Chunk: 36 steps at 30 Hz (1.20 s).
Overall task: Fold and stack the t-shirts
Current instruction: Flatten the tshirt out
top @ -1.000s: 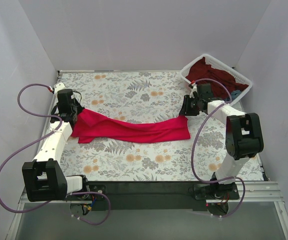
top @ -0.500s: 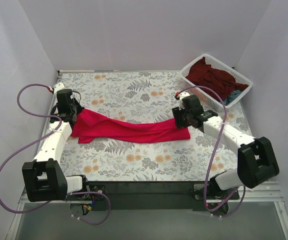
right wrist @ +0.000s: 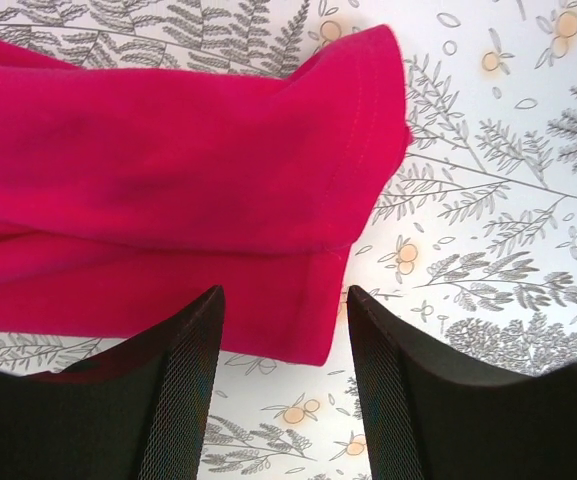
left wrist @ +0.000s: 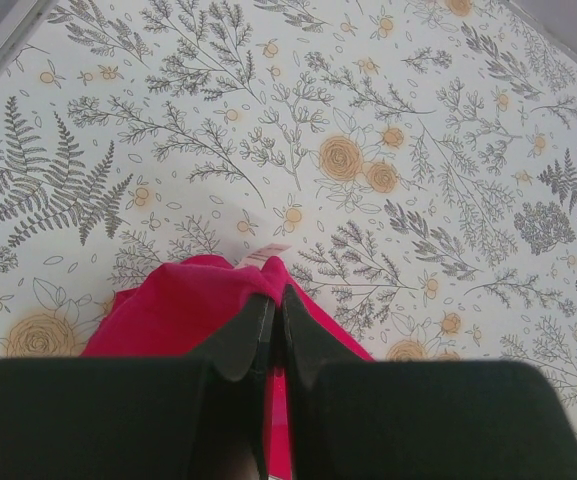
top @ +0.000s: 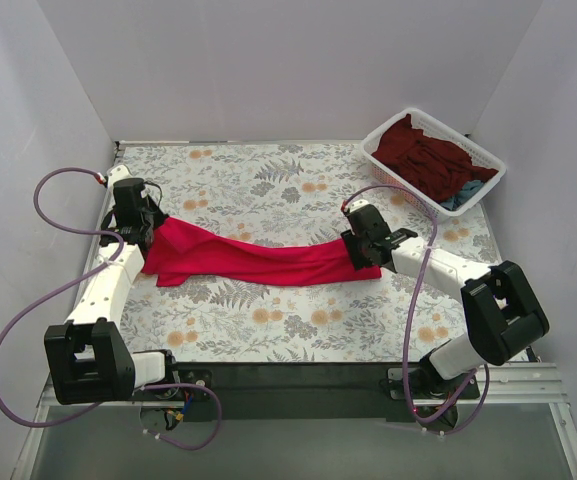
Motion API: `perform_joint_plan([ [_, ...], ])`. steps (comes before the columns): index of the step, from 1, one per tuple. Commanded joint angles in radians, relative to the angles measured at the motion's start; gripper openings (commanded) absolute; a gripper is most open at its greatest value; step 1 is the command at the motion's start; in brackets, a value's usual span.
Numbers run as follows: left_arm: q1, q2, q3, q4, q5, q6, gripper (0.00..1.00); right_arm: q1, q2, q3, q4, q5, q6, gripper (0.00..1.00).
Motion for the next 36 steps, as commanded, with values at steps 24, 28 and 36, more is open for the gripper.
perform_joint_plan([
  [24,0.022,-0.043,-0.009,0.014,-0.008,0.004,0.0,0.147,0.144,-0.066,0.3,0.361,-0.483,0.58],
  [28,0.023,-0.041,-0.007,0.013,-0.008,0.002,0.0,0.154,0.153,-0.066,0.351,0.376,-0.518,0.57],
  [36,0.026,-0.041,-0.007,0.013,-0.003,0.002,0.0,0.171,0.163,-0.083,0.399,0.379,-0.555,0.55],
])
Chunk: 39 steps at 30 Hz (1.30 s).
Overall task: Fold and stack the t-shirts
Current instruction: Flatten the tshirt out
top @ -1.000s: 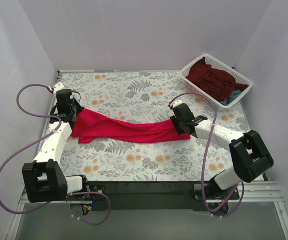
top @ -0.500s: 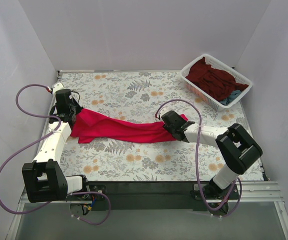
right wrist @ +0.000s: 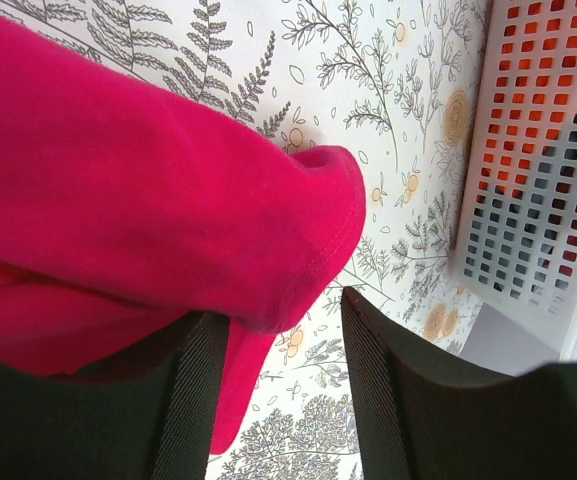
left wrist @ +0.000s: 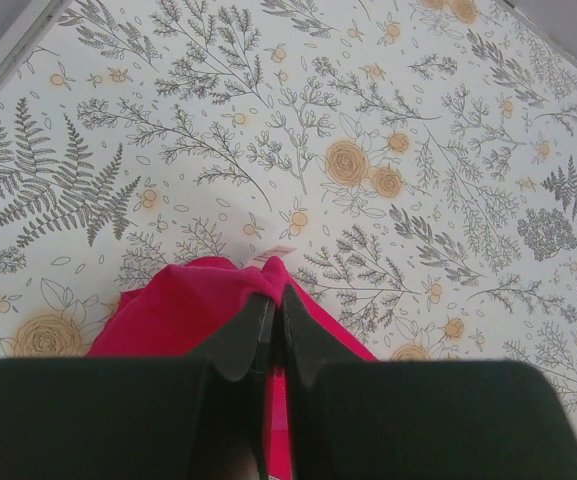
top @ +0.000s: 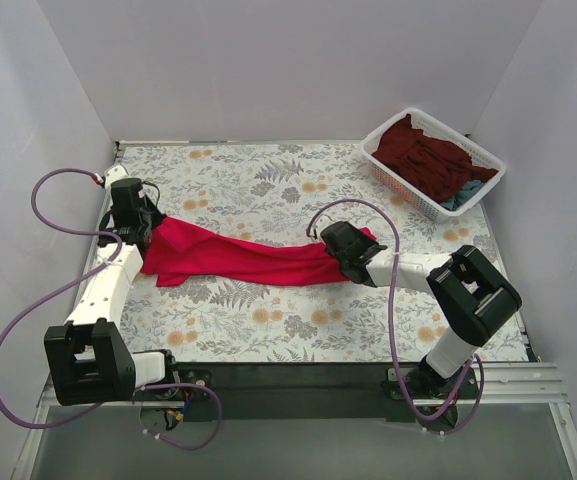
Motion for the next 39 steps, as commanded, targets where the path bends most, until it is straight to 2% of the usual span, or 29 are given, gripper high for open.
perform_joint_plan([
  [1,0.012,-0.036,-0.007,0.013,-0.005,0.002,0.0,0.017,0.007,-0.019,0.068,0.033,-0.034,0.53],
  [9,0.015,-0.036,-0.007,0.011,0.0,0.002,0.0,0.034,0.0,-0.031,0.089,0.053,-0.063,0.46],
  [12,0.015,-0.036,-0.007,0.013,0.0,0.001,0.0,0.037,0.003,-0.037,0.089,0.054,-0.066,0.38],
  [15,0.015,-0.036,-0.007,0.014,0.001,0.001,0.0,0.04,0.007,-0.047,0.089,0.066,-0.072,0.28],
  [16,0.015,-0.036,-0.007,0.013,0.0,0.001,0.0,0.04,0.007,-0.051,0.089,0.071,-0.074,0.21],
  [18,0.015,-0.037,-0.007,0.013,-0.006,-0.002,0.0,0.038,-0.003,-0.053,0.089,0.08,-0.08,0.13],
  [19,0.015,-0.039,-0.007,0.014,-0.009,-0.004,0.0,0.04,-0.009,-0.05,0.088,0.089,-0.083,0.05],
  [20,0.015,-0.039,-0.007,0.013,-0.016,-0.005,0.0,0.04,-0.026,-0.048,0.088,0.094,-0.087,0.01],
  [26,0.015,0.018,0.127,-0.017,-0.019,-0.039,0.0,0.037,-0.109,0.057,0.088,0.128,-0.187,0.01],
  [30,0.015,0.067,0.284,-0.069,-0.034,-0.048,0.0,0.032,-0.147,0.18,0.088,0.169,-0.27,0.01],
  [31,0.017,0.073,0.362,-0.099,-0.042,-0.05,0.0,0.032,-0.163,0.208,0.088,0.19,-0.293,0.01],
  [37,0.017,-0.017,0.618,-0.2,-0.106,-0.031,0.0,0.05,-0.313,0.341,0.074,0.246,-0.426,0.01],
  [39,0.017,-0.063,0.66,-0.216,-0.118,-0.011,0.0,0.072,-0.367,0.352,0.062,0.264,-0.455,0.01],
])
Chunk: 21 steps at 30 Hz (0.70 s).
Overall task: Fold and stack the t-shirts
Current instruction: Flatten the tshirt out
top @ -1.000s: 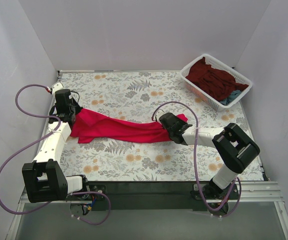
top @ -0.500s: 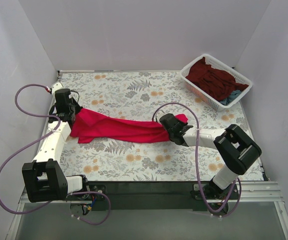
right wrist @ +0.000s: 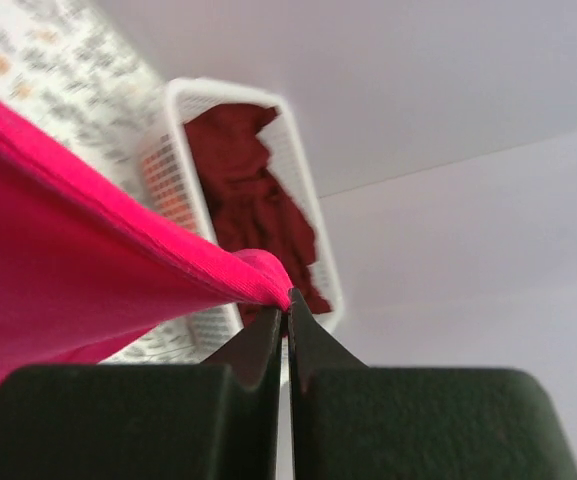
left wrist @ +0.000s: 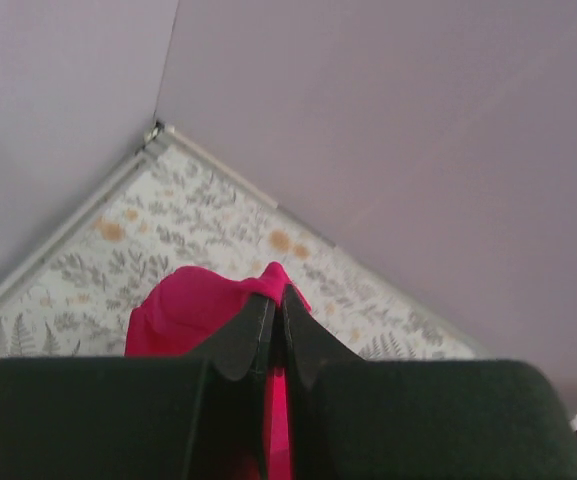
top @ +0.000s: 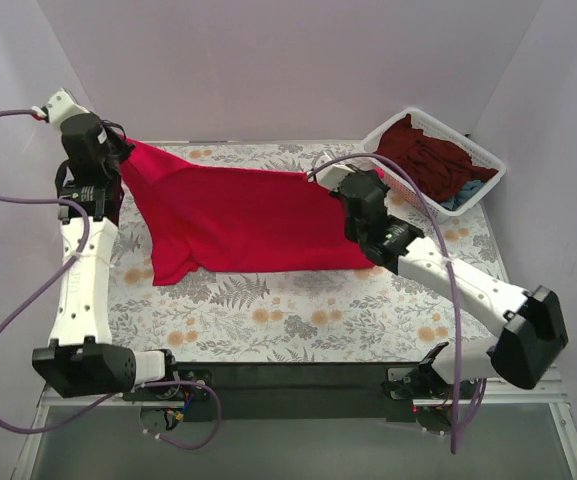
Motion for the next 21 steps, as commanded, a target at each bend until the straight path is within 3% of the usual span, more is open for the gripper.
perform_joint_plan([
  [1,0.009,-0.173,0.116,-0.055,-0.074,0.038,0.0,0.051,-0.152,0.06,-0.01,0.097,-0.095,0.01],
  [10,0.007,-0.407,0.365,-0.125,-0.119,0.17,0.0,0.309,-0.454,0.136,-0.233,0.203,-0.043,0.01],
  [12,0.007,-0.431,0.45,-0.128,-0.123,0.196,0.0,0.341,-0.479,0.224,-0.397,0.178,0.023,0.01],
  [15,0.004,-0.447,0.53,-0.127,-0.122,0.235,0.0,0.355,-0.499,0.372,-0.587,0.016,0.167,0.01],
  [17,-0.001,-0.45,0.581,-0.121,-0.103,0.248,0.0,0.355,-0.525,0.403,-0.596,-0.125,0.186,0.01],
  [21,-0.007,-0.435,0.594,-0.118,-0.053,0.252,0.0,0.355,-0.516,0.449,-0.616,-0.224,0.186,0.01],
])
